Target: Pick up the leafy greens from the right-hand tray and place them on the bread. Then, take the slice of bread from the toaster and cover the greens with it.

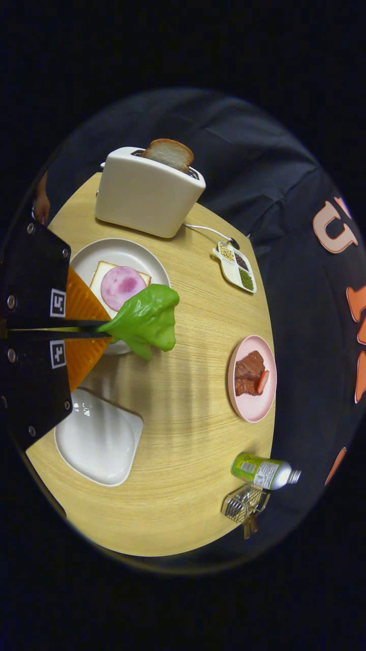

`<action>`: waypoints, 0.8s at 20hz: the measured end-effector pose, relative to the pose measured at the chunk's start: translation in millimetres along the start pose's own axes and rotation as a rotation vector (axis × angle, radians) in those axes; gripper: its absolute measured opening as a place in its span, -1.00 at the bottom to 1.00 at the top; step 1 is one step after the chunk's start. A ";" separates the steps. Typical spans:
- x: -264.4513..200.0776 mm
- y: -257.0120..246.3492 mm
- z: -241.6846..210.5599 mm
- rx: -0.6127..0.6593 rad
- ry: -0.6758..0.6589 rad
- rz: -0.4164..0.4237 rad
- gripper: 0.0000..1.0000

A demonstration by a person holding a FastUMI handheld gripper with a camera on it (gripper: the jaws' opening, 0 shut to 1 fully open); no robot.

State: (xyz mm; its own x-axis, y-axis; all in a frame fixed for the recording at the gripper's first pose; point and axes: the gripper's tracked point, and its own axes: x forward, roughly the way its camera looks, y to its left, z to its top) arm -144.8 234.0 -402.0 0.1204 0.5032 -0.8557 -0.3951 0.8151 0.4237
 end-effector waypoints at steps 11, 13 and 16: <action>42.7 51.9 -12.1 0.021 0.116 0.045 -0.77; 44.0 56.8 -16.9 0.034 0.141 0.045 -0.65; 43.9 57.2 -12.1 0.030 0.115 0.035 -0.55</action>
State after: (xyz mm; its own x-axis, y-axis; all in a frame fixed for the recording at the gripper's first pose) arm -173.1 299.1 -418.9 0.0009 0.4969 -0.8678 -0.3693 0.8066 0.4615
